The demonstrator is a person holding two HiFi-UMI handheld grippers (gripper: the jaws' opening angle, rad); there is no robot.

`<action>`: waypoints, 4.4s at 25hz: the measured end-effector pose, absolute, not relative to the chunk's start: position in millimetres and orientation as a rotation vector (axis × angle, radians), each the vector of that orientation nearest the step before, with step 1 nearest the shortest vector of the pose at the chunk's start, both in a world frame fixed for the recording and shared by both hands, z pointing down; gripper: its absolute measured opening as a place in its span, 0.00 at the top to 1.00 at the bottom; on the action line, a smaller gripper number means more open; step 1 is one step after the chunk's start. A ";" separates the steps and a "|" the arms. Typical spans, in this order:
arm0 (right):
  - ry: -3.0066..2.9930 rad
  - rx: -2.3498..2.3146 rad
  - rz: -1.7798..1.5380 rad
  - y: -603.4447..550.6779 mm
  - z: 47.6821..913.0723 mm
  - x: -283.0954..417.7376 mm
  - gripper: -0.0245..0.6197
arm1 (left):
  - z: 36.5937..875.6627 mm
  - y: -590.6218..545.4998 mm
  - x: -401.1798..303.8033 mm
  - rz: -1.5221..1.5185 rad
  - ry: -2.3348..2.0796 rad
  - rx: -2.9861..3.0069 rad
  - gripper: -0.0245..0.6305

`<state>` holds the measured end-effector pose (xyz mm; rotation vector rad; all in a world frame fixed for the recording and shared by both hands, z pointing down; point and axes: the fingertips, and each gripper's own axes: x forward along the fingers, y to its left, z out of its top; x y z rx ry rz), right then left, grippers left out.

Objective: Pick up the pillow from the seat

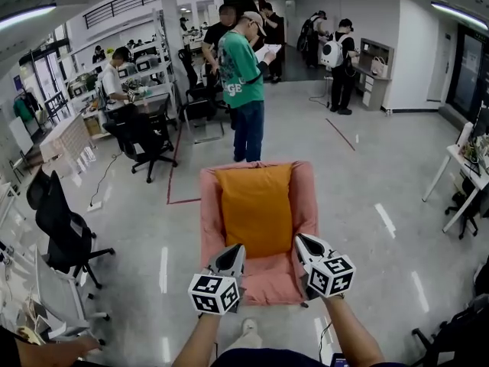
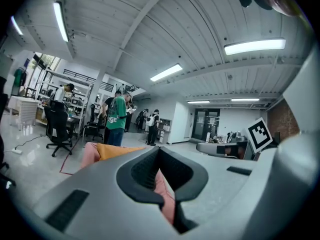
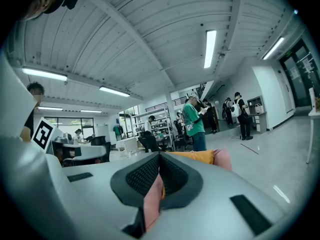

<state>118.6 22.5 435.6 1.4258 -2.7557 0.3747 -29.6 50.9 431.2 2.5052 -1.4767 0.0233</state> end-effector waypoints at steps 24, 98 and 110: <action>-2.692 1.501 0.395 -87.6 433.9 66.5 0.93 | 437.5 -67.2 -86.4 0.039 -1.405 2.510 0.96; -2.612 1.437 0.537 -287.1 490.3 57.6 0.93 | 509.3 -260.6 -97.7 0.091 -1.377 2.338 0.96; -2.526 1.392 0.588 -321.8 534.5 70.4 0.93 | 550.1 -296.9 -81.8 0.203 -1.334 2.313 0.96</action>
